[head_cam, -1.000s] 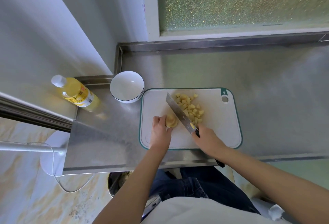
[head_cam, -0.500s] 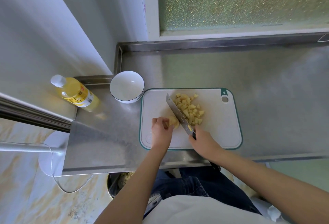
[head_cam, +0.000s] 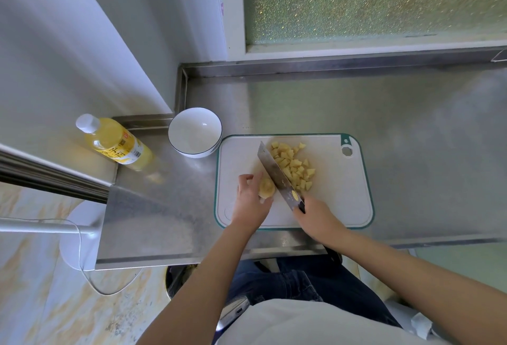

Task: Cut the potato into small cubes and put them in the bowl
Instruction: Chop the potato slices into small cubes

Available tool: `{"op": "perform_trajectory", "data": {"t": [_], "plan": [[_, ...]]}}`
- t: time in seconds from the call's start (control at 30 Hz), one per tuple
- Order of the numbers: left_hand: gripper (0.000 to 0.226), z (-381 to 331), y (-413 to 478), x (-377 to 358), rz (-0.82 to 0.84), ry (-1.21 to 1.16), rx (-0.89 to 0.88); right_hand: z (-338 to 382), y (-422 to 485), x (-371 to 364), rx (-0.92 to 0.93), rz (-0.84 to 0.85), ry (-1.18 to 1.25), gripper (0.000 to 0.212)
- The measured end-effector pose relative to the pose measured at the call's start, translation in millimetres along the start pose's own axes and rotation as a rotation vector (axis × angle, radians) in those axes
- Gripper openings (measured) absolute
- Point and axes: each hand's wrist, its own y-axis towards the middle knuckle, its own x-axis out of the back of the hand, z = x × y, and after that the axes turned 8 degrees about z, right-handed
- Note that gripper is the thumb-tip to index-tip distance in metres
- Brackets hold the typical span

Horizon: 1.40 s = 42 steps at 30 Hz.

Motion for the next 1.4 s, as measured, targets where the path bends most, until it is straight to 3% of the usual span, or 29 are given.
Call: {"op": "perform_trajectory", "data": {"t": [0.2,0.57,0.87,1.03,1.23,1.4], "plan": [[0.045,1.0,3.0,4.7,0.028,0.097,-0.022,-3.0,3.4,3.0,-0.014,0.004,-0.023,0.027],[0.056,-3.3,0.5,-1.7,-0.082,-0.034,0.106,-0.4,-1.2,1.5,-0.006,0.017,-0.041,0.008],[0.047,-3.9,1.1,3.0,-0.100,-0.205,0.162,-1.1,-3.6,-0.5,0.015,-0.001,-0.065,0.007],[0.037,-5.6,8.0,3.9,-0.118,-0.264,0.229,-2.4,-2.5,5.3,0.004,0.012,-0.036,0.020],[0.035,-6.3,12.5,5.3,-0.118,-0.292,0.279,2.9,-7.8,12.7,0.057,-0.058,0.001,0.013],[0.036,-8.1,12.7,5.1,-0.135,-0.309,0.311,7.1,-6.3,13.1,0.051,-0.022,-0.039,0.020]]}}
